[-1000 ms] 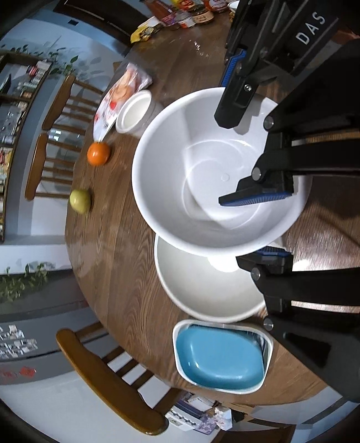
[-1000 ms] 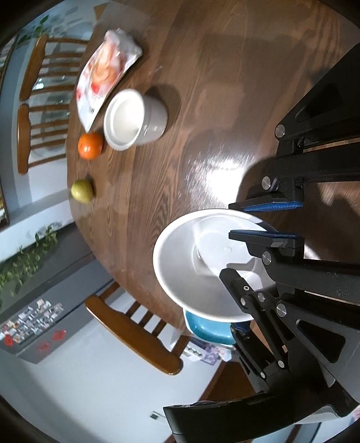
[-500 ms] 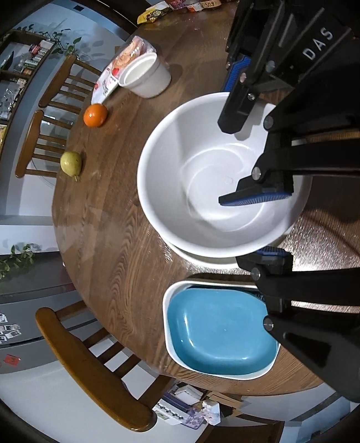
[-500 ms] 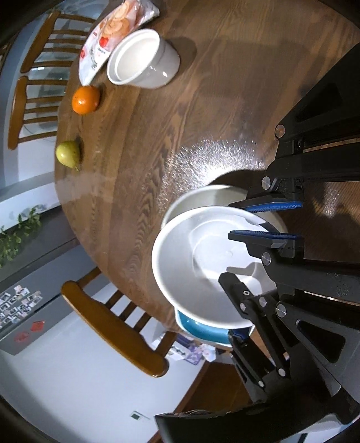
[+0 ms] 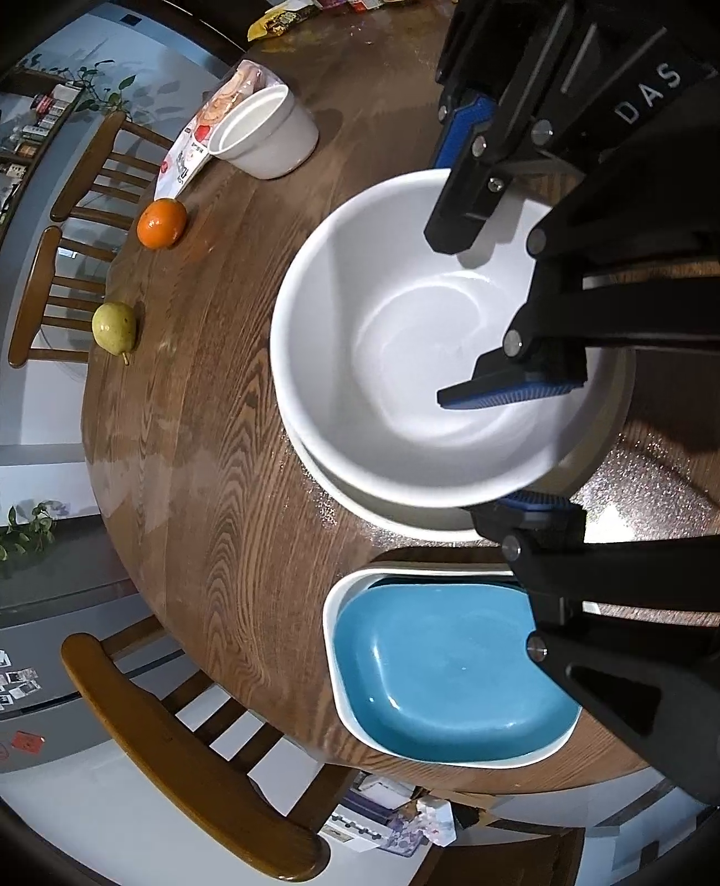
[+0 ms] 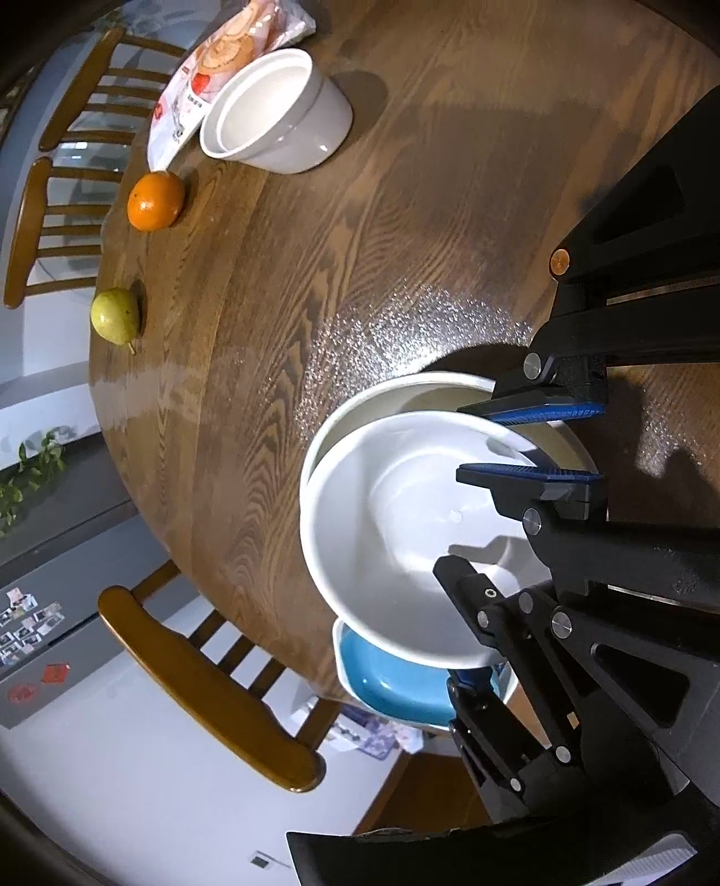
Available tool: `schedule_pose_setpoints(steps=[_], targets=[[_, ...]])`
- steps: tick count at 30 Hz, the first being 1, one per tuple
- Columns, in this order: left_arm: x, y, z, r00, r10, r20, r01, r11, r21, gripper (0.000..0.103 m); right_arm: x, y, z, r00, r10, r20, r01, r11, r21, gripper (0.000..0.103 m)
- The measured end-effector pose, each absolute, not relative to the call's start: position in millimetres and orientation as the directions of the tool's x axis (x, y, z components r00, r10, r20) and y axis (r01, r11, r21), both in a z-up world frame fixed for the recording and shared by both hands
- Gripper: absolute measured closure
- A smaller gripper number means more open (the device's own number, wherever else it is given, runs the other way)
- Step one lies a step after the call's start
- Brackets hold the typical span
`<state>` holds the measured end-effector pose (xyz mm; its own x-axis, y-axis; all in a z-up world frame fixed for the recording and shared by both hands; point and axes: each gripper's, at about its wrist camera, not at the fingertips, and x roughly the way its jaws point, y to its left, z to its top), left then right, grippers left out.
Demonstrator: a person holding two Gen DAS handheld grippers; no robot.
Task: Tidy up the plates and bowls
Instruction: 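Carry the medium bowl with both grippers and lower it into the large bowl, then open both grippers to release the medium bowl and withdraw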
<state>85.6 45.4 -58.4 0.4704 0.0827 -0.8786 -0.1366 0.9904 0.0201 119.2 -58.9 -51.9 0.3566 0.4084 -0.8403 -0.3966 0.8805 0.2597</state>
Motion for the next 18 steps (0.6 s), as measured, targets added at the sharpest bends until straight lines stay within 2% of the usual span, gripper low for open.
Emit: schedule_pose_setpoints(steps=[3, 9, 12, 17, 18], targets=[[85, 46, -57, 0.471, 0.078, -0.878, -0.135, 0.991, 0.015, 0.07, 119, -58, -50, 0.368, 0.398, -0.84, -0.396, 0.885, 0.246, 0.089], [84, 46, -53, 0.483, 0.079, -0.872, -0.129, 0.991, 0.019, 0.064, 119, -58, -45, 0.393, 0.377, -0.838, -0.387, 0.895, 0.221, 0.089], [82, 45, -51, 0.489, 0.074, -0.869, -0.126, 0.992, 0.013, 0.058, 116, -61, -41, 0.415, 0.364, -0.834, -0.381, 0.902, 0.204, 0.089], [78, 44, -44, 0.504, 0.102, -0.857, -0.139, 0.99, 0.036, 0.03, 111, -71, -32, 0.448, 0.36, -0.818, -0.371, 0.908, 0.197, 0.084], [76, 45, -43, 0.509, 0.107, -0.854, -0.144, 0.989, 0.038, 0.028, 110, -74, -31, 0.453, 0.361, -0.815, -0.365, 0.909, 0.2, 0.079]])
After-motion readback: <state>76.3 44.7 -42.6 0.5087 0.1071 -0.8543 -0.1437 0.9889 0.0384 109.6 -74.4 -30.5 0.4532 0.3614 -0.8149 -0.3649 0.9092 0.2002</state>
